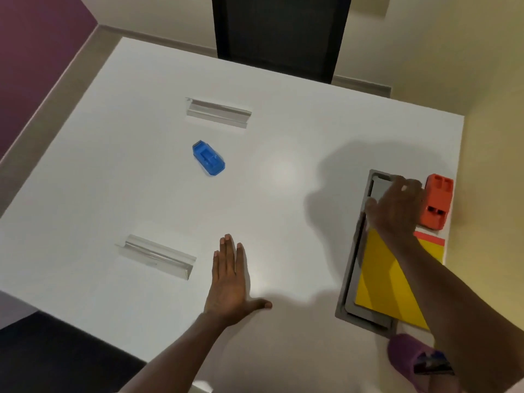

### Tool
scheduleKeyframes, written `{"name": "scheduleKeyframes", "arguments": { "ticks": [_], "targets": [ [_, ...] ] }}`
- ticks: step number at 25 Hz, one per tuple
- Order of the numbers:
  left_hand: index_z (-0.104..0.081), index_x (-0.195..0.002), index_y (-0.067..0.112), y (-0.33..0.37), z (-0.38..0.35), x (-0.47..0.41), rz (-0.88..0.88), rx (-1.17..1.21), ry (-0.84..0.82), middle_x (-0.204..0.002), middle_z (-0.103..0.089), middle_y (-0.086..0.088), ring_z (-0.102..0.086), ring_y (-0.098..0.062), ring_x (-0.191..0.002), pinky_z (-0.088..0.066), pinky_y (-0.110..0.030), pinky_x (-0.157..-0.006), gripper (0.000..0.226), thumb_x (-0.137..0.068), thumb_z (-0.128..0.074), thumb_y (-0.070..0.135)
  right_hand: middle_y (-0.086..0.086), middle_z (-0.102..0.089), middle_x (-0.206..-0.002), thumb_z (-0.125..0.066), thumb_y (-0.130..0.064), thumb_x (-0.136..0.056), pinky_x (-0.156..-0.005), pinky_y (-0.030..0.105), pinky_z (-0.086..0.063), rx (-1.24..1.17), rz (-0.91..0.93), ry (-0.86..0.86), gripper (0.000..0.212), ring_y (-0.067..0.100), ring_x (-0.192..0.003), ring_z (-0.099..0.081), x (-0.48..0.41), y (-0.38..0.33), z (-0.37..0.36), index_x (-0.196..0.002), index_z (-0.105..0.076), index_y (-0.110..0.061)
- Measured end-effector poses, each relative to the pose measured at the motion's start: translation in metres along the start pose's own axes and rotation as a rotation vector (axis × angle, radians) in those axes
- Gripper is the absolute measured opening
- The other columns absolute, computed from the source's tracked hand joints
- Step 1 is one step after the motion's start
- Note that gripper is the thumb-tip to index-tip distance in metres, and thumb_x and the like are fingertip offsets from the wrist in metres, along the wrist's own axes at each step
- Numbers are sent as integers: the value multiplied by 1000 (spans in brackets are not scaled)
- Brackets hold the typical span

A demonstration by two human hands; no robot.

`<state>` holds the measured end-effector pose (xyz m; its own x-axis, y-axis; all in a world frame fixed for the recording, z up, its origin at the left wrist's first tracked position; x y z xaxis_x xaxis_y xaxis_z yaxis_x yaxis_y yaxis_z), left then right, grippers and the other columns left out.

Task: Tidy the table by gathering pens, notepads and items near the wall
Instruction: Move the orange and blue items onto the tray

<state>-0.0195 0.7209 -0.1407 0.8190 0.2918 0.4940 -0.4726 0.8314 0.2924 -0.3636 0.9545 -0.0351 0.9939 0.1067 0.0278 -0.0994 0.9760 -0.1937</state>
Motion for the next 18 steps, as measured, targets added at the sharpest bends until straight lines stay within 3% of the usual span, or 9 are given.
{"name": "scheduleKeyframes", "arguments": {
  "ticks": [4,6,10,15,18],
  "targets": [
    [26,-165,6,-20,-8,7,-16,-1,-65,-170,40,-23,36,-41,-159,0,-66,-133,172,-52,-46,115,18,-49,-138,-73,-29,-90,-90,51,-56,-193,270,-199,58,37,-134,-44,25,-122,-43,-140,-49,-11],
    [31,-162,6,-21,-10,3,-25,-25,-92,-167,44,-24,41,-42,-156,3,-69,-132,176,-49,-43,117,14,-49,-137,-73,-32,-92,-86,47,-55,-204,386,-282,59,33,-132,-45,33,-178,-62,-142,-48,-14],
    [34,-160,4,-17,-11,-5,-46,-55,-113,-163,47,-28,45,-46,-153,10,-68,-130,184,-41,-52,114,11,-50,-139,-72,-38,-93,-94,45,-50,-224,547,-425,62,30,-134,-45,41,-275,-95,-144,-45,-16],
    [30,-161,2,-21,-14,-5,-29,-65,-88,-166,40,-31,42,-49,-154,8,-69,-130,187,-39,-63,108,9,-52,-136,-73,-39,-93,-88,40,-50,-220,719,-432,65,27,-128,-50,60,-364,-116,-146,-44,-16],
    [22,-164,0,-25,-15,-6,-36,-50,-54,-170,31,-33,33,-51,-158,5,-69,-131,188,-37,-64,108,10,-53,-131,-73,-38,-92,-89,44,-56,-202,776,-416,63,28,-121,-52,66,-395,-126,-143,-44,-14]
  ]
}}
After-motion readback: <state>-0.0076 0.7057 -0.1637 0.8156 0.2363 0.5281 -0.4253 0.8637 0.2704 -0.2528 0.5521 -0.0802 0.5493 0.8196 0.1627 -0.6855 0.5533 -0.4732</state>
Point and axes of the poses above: each hand's wrist, its own x-axis away from the middle knuckle, its own z-axis out of the back of the hand, y = z × x, the point moved 10 cm from there along -x, towards the middle knuckle
